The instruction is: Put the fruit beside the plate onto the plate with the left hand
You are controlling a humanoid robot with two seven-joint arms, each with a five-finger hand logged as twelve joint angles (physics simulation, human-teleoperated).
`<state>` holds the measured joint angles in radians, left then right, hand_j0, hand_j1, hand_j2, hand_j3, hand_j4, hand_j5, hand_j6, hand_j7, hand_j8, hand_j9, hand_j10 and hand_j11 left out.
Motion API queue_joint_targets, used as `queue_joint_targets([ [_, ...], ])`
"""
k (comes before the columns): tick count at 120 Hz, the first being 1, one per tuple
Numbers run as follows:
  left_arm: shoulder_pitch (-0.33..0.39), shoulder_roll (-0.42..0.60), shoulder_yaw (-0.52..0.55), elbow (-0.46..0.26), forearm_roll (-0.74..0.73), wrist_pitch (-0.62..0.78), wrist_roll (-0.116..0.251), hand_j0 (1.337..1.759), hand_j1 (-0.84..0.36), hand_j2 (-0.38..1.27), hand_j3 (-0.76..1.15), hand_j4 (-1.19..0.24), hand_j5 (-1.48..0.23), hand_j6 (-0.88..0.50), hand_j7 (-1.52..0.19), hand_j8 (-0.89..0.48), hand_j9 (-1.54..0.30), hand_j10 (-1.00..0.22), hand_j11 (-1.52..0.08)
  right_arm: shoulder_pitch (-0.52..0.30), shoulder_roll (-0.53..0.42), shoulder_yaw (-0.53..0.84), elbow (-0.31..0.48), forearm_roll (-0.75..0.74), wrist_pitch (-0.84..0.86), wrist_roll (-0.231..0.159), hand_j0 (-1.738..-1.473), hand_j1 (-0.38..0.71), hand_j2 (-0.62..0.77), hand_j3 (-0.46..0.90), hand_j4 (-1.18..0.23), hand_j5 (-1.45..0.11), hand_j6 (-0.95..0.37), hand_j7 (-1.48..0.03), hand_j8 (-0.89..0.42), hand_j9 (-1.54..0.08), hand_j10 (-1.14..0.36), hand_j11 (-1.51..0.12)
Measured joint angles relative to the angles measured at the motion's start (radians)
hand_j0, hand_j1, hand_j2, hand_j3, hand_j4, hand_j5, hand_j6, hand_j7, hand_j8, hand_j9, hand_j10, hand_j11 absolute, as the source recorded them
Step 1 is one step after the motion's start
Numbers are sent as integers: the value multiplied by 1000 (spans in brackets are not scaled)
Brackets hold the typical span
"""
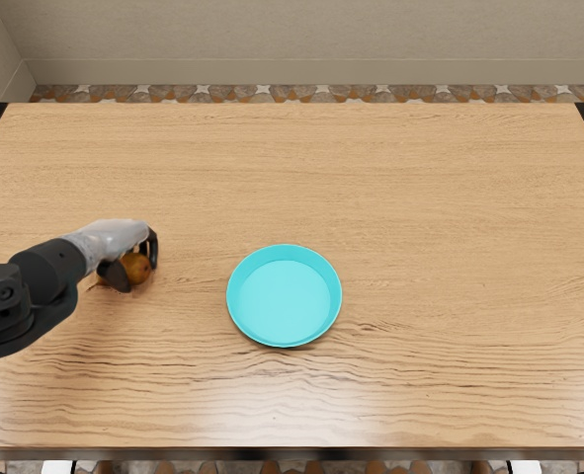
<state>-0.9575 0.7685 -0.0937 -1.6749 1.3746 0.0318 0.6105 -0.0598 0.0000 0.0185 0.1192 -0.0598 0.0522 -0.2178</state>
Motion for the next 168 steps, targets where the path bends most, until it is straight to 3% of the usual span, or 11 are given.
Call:
queue_joint_targets([
  [10, -32, -1, -4, 0, -1, -17, 0, 1646, -288, 242, -105, -622, -1089, -429, -1078, -476, -1093, -670, -1090, 0, 0, 0, 0, 0, 0, 0, -1658, -349, 0, 0, 0, 0, 0, 0, 0, 0, 0, 0],
  [26, -101, -8, -7, -1, -9, -63, 0, 1646, -385, 420, -55, -558, -1112, -371, -1088, -449, -1096, -668, -1095, 0, 0, 0, 0, 0, 0, 0, -1658, -349, 0, 0, 0, 0, 0, 0, 0, 0, 0, 0],
  [51, -144, -50, -16, -2, -28, -117, 0, 1646, -402, 435, -20, -555, -1120, -351, -1103, -451, -1101, -714, -1102, 0, 0, 0, 0, 0, 0, 0, -1658, -349, 0, 0, 0, 0, 0, 0, 0, 0, 0, 0],
  [63, -147, -70, -33, -3, -41, -139, 0, 1645, -361, 357, -12, -570, -1127, -373, -1112, -469, -1108, -744, -1112, 0, 0, 0, 0, 0, 0, 0, -1658, -349, 0, 0, 0, 0, 0, 0, 0, 0, 0, 0],
  [84, -148, -113, -77, -6, -57, -182, 0, 1645, -385, 459, -5, -580, -1122, -385, -1118, -474, -1121, -770, -1127, 0, 0, 0, 0, 0, 0, 0, -1658, -349, 0, 0, 0, 0, 0, 0, 0, 0, 0, 0],
  [150, -165, -271, -186, -11, -75, -314, 0, 1646, -336, 384, 0, -620, -1119, -418, -1133, -502, -1126, -798, -1132, 0, 0, 0, 0, 0, 0, 0, -1658, -349, 0, 0, 0, 0, 0, 0, 0, 0, 0, 0],
  [168, -165, -297, -192, -10, -87, -332, 0, 1646, -357, 443, 0, -601, -1120, -400, -1132, -500, -1129, -797, -1137, 0, 0, 0, 0, 0, 0, 0, -1658, -349, 0, 0, 0, 0, 0, 0, 0, 0, 0, 0],
])
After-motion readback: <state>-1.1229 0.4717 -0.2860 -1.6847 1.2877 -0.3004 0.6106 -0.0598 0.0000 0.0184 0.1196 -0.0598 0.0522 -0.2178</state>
